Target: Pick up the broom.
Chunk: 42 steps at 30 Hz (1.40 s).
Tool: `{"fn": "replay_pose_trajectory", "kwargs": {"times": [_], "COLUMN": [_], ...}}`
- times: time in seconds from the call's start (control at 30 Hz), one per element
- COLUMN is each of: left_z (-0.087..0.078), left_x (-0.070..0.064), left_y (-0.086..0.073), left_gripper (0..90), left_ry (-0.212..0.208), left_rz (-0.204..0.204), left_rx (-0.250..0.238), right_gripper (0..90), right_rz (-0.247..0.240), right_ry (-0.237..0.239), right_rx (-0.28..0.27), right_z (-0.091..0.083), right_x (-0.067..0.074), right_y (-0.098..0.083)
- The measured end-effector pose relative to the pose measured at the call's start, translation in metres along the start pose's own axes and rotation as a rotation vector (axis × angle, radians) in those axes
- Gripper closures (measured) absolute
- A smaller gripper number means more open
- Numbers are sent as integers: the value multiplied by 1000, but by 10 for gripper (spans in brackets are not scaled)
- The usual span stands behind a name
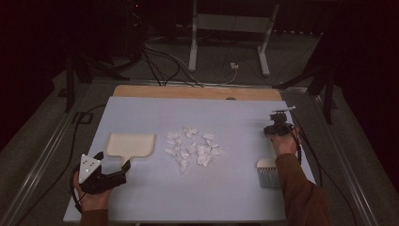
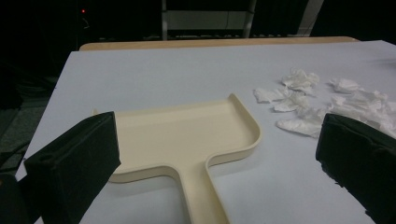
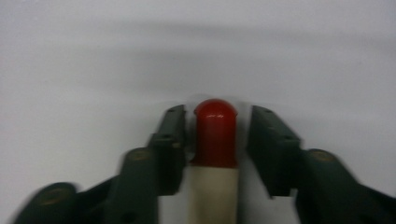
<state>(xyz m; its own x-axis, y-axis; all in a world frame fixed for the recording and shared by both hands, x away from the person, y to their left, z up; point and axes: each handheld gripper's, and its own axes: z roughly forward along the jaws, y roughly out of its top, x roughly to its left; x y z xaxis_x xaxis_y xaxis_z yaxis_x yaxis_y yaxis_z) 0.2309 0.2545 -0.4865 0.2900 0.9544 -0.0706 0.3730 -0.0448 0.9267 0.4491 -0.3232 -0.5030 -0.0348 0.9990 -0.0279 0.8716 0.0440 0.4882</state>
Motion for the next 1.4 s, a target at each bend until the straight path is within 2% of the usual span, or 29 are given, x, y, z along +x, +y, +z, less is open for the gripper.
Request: {"fn": "replay_pose_trajectory", "kwargs": {"times": [0.07, 0.43, 0.67, 0.87, 1.03, 1.4], "left_z": [0, -1, 0, 1, 1, 1], "left_x": [0, 0, 0, -2, -3, -5], "left_y": [0, -1, -1, -1, -1, -1], "left_gripper": [5, 5, 5, 5, 5, 5], "left_ry": [1, 5, 6, 6, 5, 4], "left_rz": [1, 4, 3, 10, 14, 25], "left_rx": [0, 7, 10, 14, 17, 20], "right_gripper": [676, 689, 698, 701, 705, 708], "right_rz": [10, 27, 8, 29, 9, -82], "right_ry": [-13, -4, -16, 11, 45, 115], "right_rx": [13, 14, -19, -60, -102, -208], "right_z": [-1, -1, -6, -20, -36, -71], "right_x": [4, 3, 5, 2, 7, 31], "right_y": [1, 1, 0, 0, 0, -5]}}
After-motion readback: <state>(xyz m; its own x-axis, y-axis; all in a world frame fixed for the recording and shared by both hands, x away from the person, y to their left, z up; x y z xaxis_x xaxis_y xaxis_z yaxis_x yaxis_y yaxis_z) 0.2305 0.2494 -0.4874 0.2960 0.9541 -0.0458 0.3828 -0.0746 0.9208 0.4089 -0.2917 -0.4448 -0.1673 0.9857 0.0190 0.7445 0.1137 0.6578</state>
